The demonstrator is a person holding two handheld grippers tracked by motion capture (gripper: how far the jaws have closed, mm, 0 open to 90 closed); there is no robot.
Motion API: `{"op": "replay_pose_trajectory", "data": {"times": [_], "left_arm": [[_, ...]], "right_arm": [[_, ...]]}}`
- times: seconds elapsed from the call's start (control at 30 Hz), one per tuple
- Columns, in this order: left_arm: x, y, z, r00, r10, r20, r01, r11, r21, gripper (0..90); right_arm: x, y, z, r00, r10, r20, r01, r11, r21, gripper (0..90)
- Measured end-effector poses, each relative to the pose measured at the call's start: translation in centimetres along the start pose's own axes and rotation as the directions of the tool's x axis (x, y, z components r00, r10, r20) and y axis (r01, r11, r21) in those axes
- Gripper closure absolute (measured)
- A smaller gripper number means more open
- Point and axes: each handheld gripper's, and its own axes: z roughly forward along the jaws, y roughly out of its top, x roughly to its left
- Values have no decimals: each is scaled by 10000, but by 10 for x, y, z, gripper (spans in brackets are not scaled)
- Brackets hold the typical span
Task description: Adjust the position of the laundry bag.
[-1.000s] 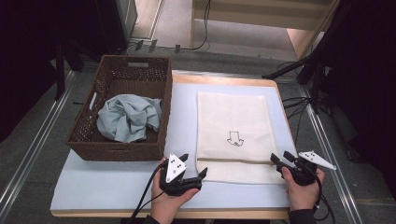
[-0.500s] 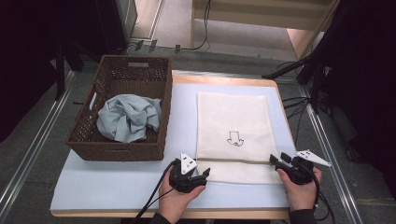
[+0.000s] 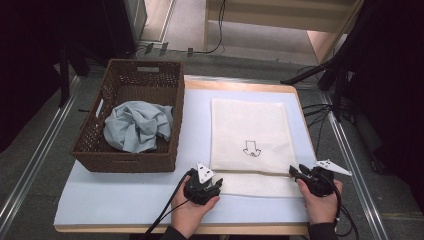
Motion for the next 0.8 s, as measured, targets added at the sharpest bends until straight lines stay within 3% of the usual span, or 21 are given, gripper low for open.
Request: {"op": "replay_pose_trajectory", "data": {"times": [0.2, 0.27, 0.4, 0.8], "left_arm": [[2, 1, 1, 9999, -138, 11, 138, 9999, 34, 745], [2, 1, 1, 10000, -67, -18, 67, 10000, 34, 776], [5, 1, 1, 9995, -140, 276, 139, 9999, 42, 856], [10, 0, -4, 9978, -338, 578, 354, 9990, -275, 877]], "right_arm": [[2, 0, 0, 9998, 29, 186, -30, 10000, 49, 688], [0, 0, -1, 9998, 121, 162, -121, 9999, 14, 765], [-1, 0, -1, 9996, 271, 82, -271, 9996, 22, 847], [-1, -1, -4, 9998, 70, -191, -75, 9996, -272, 895]]}}
